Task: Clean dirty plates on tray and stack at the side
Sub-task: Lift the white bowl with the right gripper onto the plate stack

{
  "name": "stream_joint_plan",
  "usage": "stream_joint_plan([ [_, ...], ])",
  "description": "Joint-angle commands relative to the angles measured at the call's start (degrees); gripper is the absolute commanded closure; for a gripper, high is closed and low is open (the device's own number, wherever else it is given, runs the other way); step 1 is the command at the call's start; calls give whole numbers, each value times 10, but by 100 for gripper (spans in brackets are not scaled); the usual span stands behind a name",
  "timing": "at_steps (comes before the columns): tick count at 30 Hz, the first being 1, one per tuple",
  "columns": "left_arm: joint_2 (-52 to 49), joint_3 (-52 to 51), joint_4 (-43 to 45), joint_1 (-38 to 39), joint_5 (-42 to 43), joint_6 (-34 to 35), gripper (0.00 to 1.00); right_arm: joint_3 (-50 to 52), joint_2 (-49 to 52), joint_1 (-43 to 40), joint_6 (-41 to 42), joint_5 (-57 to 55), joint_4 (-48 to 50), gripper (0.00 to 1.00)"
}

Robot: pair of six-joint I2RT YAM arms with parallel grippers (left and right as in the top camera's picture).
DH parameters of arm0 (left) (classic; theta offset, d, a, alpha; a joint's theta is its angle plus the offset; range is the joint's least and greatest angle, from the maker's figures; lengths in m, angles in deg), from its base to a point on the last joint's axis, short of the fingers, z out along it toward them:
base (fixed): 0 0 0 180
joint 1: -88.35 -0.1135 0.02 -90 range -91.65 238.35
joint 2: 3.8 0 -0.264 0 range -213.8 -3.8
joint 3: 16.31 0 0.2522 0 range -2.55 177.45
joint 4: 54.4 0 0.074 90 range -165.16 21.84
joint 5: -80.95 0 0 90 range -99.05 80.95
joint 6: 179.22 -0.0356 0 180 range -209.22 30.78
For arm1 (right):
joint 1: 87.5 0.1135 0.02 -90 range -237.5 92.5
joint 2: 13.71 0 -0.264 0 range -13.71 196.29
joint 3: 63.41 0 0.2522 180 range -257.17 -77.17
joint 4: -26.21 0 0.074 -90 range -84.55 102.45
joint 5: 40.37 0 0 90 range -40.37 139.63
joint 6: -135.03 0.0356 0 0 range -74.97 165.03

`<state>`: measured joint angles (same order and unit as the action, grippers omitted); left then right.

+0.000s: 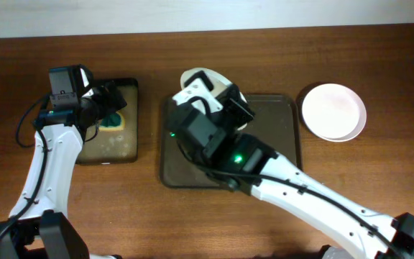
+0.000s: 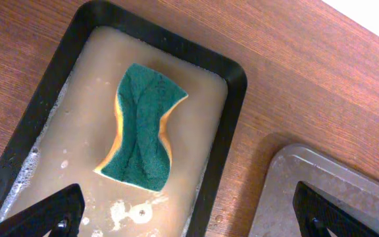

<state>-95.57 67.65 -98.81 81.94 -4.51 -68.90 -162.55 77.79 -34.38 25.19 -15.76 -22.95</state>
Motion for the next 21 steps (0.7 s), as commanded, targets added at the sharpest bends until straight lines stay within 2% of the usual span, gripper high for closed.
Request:
stream_joint_plan([
  [1, 1, 5, -1, -2, 6, -11, 1, -11, 16, 11, -189, -90, 39, 96],
  [3, 1, 5, -1, -2, 6, -11, 1, -11, 17, 14, -231, -98, 48, 96],
  [8, 1, 5, -1, -2, 6, -11, 1, -11, 17, 14, -230, -113, 48, 96],
  [12, 1, 5, -1, -2, 6, -11, 0, -10, 17, 7, -186, -112, 48, 96],
  [16, 1, 5, -1, -2, 6, -11, 1, -10, 17, -38, -91, -100, 37, 96],
  [18, 1, 5, -1, -2, 6, -11, 1, -10, 17, -86, 19, -50, -2, 96],
  [19, 1, 5, -1, -2, 6, -11, 1, -10, 17, -111, 65, -6, -33, 96],
  [21, 1, 5, -1, -2, 6, -11, 1, -10, 17, -195, 152, 189, -112, 96],
])
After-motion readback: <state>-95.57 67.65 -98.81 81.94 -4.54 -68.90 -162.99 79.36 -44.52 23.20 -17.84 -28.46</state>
